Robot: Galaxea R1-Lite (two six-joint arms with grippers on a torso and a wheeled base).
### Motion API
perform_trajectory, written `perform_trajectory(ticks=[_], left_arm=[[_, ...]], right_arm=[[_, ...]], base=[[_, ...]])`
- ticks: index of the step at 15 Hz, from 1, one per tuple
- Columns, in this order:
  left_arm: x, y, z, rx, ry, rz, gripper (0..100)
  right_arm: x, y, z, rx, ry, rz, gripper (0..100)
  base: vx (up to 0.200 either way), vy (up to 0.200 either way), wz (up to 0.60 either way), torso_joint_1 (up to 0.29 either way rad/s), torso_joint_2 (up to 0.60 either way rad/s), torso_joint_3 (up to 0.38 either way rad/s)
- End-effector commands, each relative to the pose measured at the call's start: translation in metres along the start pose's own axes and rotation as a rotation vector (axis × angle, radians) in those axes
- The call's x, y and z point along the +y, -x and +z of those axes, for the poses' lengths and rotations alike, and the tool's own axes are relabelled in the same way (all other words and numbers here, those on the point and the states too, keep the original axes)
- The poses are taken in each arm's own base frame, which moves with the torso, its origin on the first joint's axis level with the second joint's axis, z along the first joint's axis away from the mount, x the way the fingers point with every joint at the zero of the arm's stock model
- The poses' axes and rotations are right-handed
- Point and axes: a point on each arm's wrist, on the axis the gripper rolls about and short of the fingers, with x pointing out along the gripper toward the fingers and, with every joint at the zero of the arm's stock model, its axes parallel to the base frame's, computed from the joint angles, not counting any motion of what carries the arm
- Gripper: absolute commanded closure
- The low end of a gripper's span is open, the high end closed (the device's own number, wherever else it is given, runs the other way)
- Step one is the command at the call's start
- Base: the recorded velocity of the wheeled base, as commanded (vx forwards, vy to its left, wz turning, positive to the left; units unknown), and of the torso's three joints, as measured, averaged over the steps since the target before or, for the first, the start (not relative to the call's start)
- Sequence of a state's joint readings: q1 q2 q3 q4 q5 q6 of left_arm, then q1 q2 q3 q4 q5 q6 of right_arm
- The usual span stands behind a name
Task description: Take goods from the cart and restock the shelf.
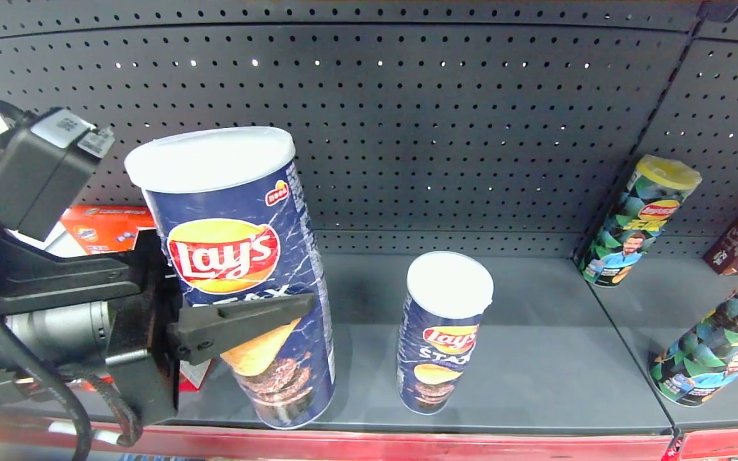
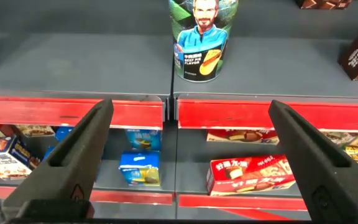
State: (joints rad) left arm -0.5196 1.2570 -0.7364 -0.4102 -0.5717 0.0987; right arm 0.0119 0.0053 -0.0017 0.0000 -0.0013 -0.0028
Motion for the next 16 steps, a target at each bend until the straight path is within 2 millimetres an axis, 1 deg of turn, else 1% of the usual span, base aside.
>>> perform_trajectory(ticks=[1,2,3,5,7,8,9,10,11,13,15,16], left_arm=[[0.023,-0.01,-0.011,0.053,-0.056,0.06,100],[0.03,-0.015,-0.014,0.071,-0.09,0.075,100],[0.036,-0.015,-0.01,0.061,-0.099,0.09,100],[0.046,-0.026,-0.015,0.076,-0.083,0.055,100],[0.06,-0.034,-0.011,0.07,-0.085,0.09,100],[0.074,-0.045,-0.008,0.064,-0.088,0.099,100],[0.084,-0.058,-0.008,0.059,-0.101,0.104,100],[0.094,-0.068,-0.002,0.029,-0.112,0.114,100],[0.103,-0.078,-0.004,0.028,-0.086,0.109,100],[0.128,-0.108,-0.011,0.007,-0.079,0.114,100],[0.14,-0.129,-0.017,-0.007,-0.09,0.102,100],[0.142,-0.142,-0.019,-0.018,-0.086,0.088,100]], right_arm=[[0.0,0.0,0.0,0.003,0.0,0.0,0],[0.0,0.0,0.0,0.001,0.0,0.0,0],[0.0,0.0,0.0,0.001,0.0,0.0,0],[0.0,0.0,0.0,0.001,0.0,0.0,0],[0.0,0.0,0.0,0.003,0.0,0.0,0],[0.0,0.0,0.0,0.001,0.0,0.0,0],[0.0,0.0,0.0,0.003,0.0,0.0,0],[0.0,0.0,0.0,0.003,0.0,0.0,0],[0.0,0.0,0.0,0.003,0.0,0.0,0],[0.0,0.0,0.0,0.003,0.0,0.0,0],[0.0,0.0,0.0,0.003,0.0,0.0,0],[0.0,0.0,0.0,0.003,0.0,0.0,0]], base=[[0.0,0.0,0.0,0.0,0.0,0.0],[0.0,0.0,0.0,0.0,0.0,0.0],[0.0,0.0,0.0,0.0,0.0,0.0],[0.0,0.0,0.0,0.0,0.0,0.0],[0.0,0.0,0.0,0.0,0.0,0.0],[0.0,0.0,0.0,0.0,0.0,0.0],[0.0,0.0,0.0,0.0,0.0,0.0],[0.0,0.0,0.0,0.0,0.0,0.0],[0.0,0.0,0.0,0.0,0.0,0.0],[0.0,0.0,0.0,0.0,0.0,0.0],[0.0,0.0,0.0,0.0,0.0,0.0],[0.0,0.0,0.0,0.0,0.0,0.0]])
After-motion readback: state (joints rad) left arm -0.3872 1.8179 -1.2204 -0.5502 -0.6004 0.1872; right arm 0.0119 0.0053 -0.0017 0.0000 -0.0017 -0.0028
